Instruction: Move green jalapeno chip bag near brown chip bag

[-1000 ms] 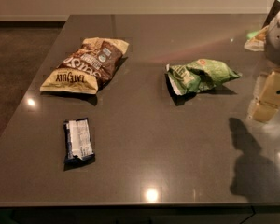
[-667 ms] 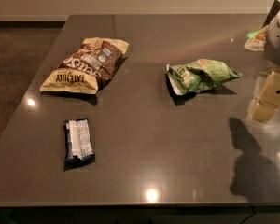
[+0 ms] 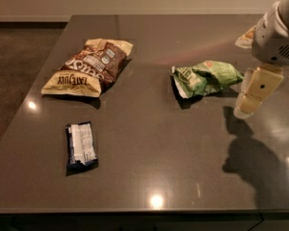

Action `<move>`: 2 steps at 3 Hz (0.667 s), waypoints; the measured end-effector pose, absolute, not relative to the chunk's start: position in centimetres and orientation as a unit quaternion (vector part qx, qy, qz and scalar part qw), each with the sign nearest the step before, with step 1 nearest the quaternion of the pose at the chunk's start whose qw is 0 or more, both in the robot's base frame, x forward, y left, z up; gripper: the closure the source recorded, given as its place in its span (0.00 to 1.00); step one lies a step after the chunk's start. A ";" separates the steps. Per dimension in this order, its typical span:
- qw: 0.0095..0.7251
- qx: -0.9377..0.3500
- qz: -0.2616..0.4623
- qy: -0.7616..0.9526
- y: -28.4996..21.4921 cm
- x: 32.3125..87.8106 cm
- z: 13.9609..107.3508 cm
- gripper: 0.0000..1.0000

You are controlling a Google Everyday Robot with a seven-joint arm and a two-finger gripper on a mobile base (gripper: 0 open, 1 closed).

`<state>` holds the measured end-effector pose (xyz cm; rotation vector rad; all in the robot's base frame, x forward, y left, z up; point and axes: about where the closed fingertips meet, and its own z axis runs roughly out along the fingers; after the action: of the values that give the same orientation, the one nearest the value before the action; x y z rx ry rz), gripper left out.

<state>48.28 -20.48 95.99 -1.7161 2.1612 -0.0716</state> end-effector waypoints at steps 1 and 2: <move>0.210 -0.613 -0.009 0.762 -19.9 52.6 93.7 0.00; 0.216 -0.618 0.001 0.756 -19.4 55.5 92.0 0.00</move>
Offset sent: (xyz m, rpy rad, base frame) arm 0.1081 0.0162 -0.0605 0.0979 -0.0103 0.0576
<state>55.46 -19.38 92.01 -1.7114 2.0954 0.0033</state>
